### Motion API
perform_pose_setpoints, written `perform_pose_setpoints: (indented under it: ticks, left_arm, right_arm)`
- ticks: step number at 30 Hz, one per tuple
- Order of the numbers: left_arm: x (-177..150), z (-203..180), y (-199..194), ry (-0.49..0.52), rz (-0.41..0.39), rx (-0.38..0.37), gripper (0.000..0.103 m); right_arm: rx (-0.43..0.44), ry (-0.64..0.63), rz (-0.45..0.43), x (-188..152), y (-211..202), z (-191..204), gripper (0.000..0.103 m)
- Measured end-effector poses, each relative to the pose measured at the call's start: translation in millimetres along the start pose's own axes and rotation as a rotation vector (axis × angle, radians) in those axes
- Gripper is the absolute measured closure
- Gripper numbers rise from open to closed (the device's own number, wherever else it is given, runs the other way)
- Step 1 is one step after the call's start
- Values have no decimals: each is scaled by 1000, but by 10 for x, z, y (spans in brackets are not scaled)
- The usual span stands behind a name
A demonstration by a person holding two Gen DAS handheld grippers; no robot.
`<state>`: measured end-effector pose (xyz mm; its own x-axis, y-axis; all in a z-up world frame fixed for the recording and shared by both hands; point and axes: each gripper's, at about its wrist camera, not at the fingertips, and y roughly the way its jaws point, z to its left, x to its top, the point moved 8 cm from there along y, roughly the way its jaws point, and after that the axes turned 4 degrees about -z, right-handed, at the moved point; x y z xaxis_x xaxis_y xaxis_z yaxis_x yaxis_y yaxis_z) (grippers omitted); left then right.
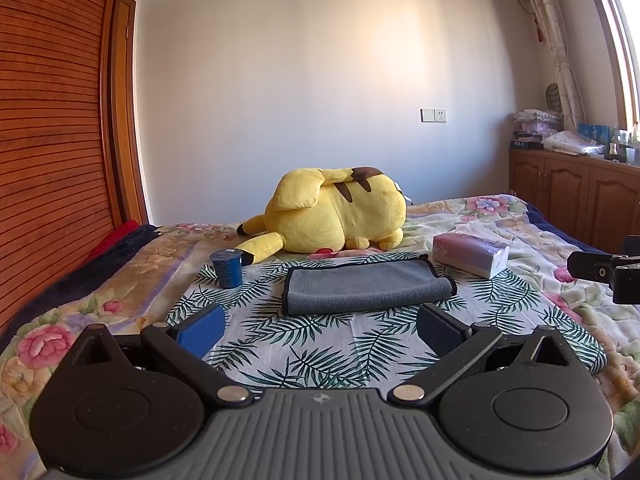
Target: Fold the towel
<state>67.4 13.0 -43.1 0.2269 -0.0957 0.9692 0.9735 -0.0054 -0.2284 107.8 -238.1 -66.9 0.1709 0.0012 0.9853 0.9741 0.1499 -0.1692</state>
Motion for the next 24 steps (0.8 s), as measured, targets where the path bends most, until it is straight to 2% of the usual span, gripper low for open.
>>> perform_pose_setpoints:
  ticks: [24]
  left_arm:
    - [-15,-1,17,5,0,2,0]
  right_arm:
    - [-2,4,2,13,2,1,0]
